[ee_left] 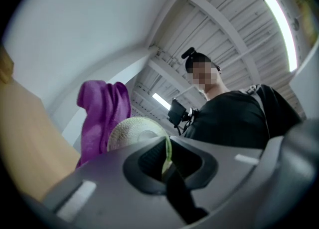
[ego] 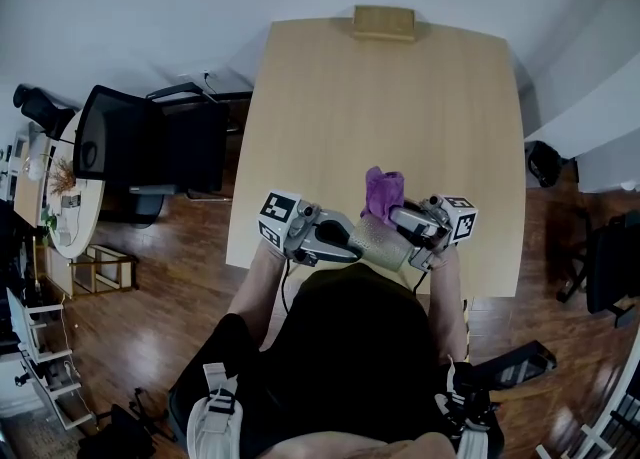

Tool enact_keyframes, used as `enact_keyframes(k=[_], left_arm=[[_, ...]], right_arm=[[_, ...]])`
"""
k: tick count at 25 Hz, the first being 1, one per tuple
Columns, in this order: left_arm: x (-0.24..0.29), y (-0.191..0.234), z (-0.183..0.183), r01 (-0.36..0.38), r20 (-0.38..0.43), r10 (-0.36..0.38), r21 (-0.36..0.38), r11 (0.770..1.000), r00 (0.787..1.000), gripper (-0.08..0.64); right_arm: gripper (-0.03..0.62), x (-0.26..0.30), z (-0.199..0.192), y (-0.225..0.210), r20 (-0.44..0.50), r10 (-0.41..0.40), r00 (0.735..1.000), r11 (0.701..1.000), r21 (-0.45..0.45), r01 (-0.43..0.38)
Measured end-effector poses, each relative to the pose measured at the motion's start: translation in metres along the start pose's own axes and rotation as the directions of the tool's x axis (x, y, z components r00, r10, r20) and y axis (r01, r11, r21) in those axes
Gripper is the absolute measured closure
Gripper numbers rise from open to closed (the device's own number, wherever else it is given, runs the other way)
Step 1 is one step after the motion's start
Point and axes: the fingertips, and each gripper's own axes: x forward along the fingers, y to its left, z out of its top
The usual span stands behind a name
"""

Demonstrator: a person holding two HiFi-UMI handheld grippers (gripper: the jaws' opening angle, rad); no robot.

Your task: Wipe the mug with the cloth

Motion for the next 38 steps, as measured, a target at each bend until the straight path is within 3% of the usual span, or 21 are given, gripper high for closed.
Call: enact_keyframes(k=[5, 10, 12, 14, 17, 22, 25, 28, 33, 36, 38], left_arm=[[-0.001, 0.009, -0.012, -0.049, -0.020, 0.048, -0.020, 0.999, 0.999, 0.518], [-0.028, 0.013, 0.004, -0.131, 0.040, 0.131, 0.008, 0.991, 0.991, 0.518], [-0.034, 0.014, 0.006, -0.143, 0.041, 0.142, 0.010, 0.990, 0.989, 0.518], [-0.033, 0.016, 0.004, -0.136, 0.022, 0.135, 0.005, 0.991, 0.991, 0.518], [-0.021, 0.014, -0.006, -0.092, -0.024, 0.092, -0.013, 0.996, 0.995, 0.518], [0.002, 0.009, -0.030, -0.024, -0.123, 0.017, -0.054, 0.998, 0.992, 0.509], [0.008, 0.012, -0.044, -0.029, -0.163, 0.016, -0.080, 0.996, 0.986, 0.506], [0.005, 0.020, -0.047, -0.066, -0.146, 0.054, -0.085, 0.994, 0.988, 0.518], [-0.029, 0.031, -0.022, -0.183, -0.040, 0.180, -0.057, 0.982, 0.983, 0.518], [-0.046, 0.036, -0.013, -0.234, -0.012, 0.233, -0.053, 0.971, 0.972, 0.518], [-0.044, 0.040, -0.015, -0.238, -0.028, 0.237, -0.059, 0.969, 0.971, 0.518]], right_arm=[[0.534, -0.016, 0.000, -0.028, 0.024, -0.172, 0.985, 0.985, -0.011, 0.172], [0.534, -0.044, 0.042, 0.043, 0.124, -0.028, 0.992, 0.977, -0.205, 0.053], [0.534, -0.040, 0.042, 0.062, 0.065, -0.021, 0.998, 0.959, -0.281, 0.039], [0.534, -0.026, 0.027, 0.063, -0.053, -0.064, 0.997, 0.946, -0.322, 0.044], [0.534, -0.005, -0.002, 0.050, -0.199, -0.123, 0.972, 0.942, -0.332, 0.051], [0.534, 0.009, -0.019, 0.019, -0.281, -0.189, 0.941, 0.953, -0.283, 0.106], [0.534, 0.011, -0.024, -0.002, -0.300, -0.235, 0.925, 0.954, -0.251, 0.162], [0.534, -0.004, -0.009, -0.014, -0.219, -0.321, 0.921, 0.925, -0.281, 0.255], [0.534, -0.032, 0.033, 0.032, -0.061, -0.290, 0.955, 0.881, -0.407, 0.242], [0.534, -0.038, 0.036, 0.045, -0.069, -0.334, 0.940, 0.829, -0.497, 0.258], [0.534, -0.034, 0.026, 0.042, -0.125, -0.360, 0.924, 0.813, -0.528, 0.245]])
